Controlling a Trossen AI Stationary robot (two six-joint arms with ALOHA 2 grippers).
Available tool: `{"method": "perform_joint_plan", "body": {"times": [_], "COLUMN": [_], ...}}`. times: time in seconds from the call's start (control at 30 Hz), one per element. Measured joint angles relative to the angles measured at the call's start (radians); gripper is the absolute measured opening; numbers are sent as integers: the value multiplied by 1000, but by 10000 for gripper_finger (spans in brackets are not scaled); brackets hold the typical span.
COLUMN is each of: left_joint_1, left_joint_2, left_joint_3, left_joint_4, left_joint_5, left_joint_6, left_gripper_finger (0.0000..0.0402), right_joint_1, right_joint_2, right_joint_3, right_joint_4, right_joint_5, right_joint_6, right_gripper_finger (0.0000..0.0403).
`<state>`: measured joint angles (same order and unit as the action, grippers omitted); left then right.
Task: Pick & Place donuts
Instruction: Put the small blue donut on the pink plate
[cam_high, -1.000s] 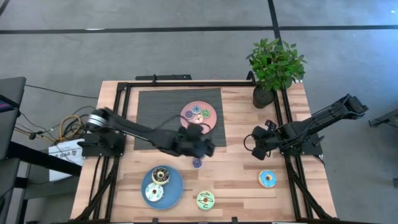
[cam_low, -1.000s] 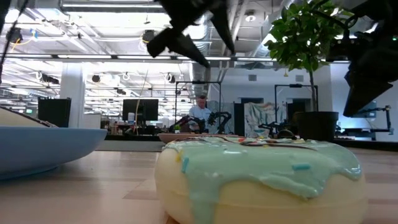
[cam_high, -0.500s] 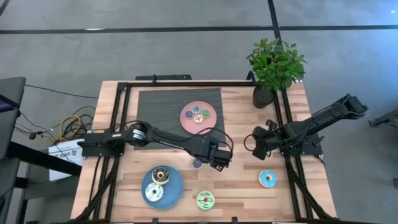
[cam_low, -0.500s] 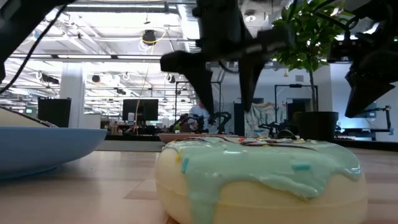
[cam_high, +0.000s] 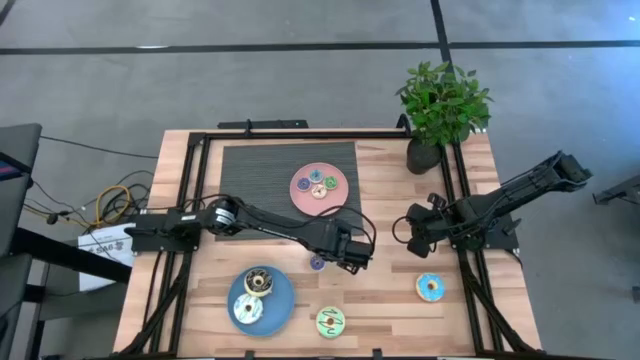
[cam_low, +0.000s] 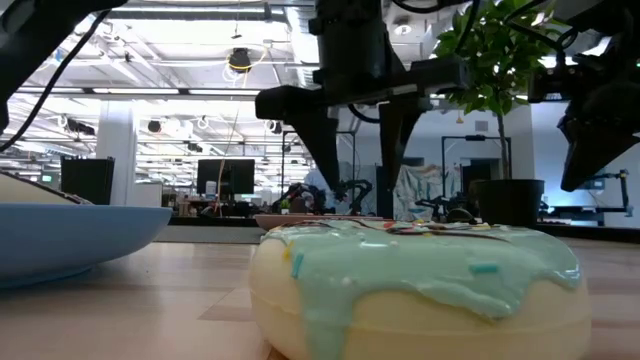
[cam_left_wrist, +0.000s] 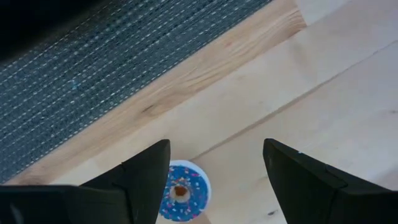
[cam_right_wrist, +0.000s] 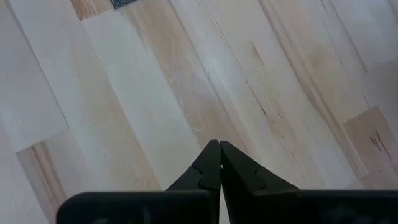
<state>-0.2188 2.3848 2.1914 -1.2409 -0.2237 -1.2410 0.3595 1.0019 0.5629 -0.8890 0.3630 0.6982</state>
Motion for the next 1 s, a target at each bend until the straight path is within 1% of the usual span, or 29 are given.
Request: {"method": "perform_joint_plan", "body": {"times": [0.1, 0.2, 0.37, 0.47, 0.63, 0.7, 0.73, 0.83, 1.0], "left_joint_1": [1, 2, 13, 22, 24, 25, 25, 25, 20], "left_joint_2": [0, 0, 0, 0, 0, 0, 0, 0, 0], "left_joint_3": [0, 0, 0, 0, 0, 0, 0, 0, 0], "left_joint_4": [3, 19, 17, -11, -19, 0, 9, 17, 34], "left_joint_5": [64, 63, 54, 44, 34, 47, 73, 136, 113], "left_joint_6": [8, 51, 41, 39, 35, 47, 53, 59, 49], "left_gripper_finger": [251, 251, 255, 275, 335, 354, 360, 371, 373], "right_joint_1": [0, 0, 0, 0, 0, 0, 0, 0, 0], "right_joint_2": [0, 0, 0, 0, 0, 0, 0, 0, 0], "right_joint_3": [0, 0, 0, 0, 0, 0, 0, 0, 0], "right_joint_4": [0, 3, 3, 3, 3, 3, 3, 3, 4], "right_joint_5": [0, 0, 1, 1, 1, 2, 2, 3, 4], "right_joint_6": [0, 0, 0, 0, 0, 0, 0, 0, 0], "right_gripper_finger": [0, 0, 0, 0, 0, 0, 0, 0, 0]}}
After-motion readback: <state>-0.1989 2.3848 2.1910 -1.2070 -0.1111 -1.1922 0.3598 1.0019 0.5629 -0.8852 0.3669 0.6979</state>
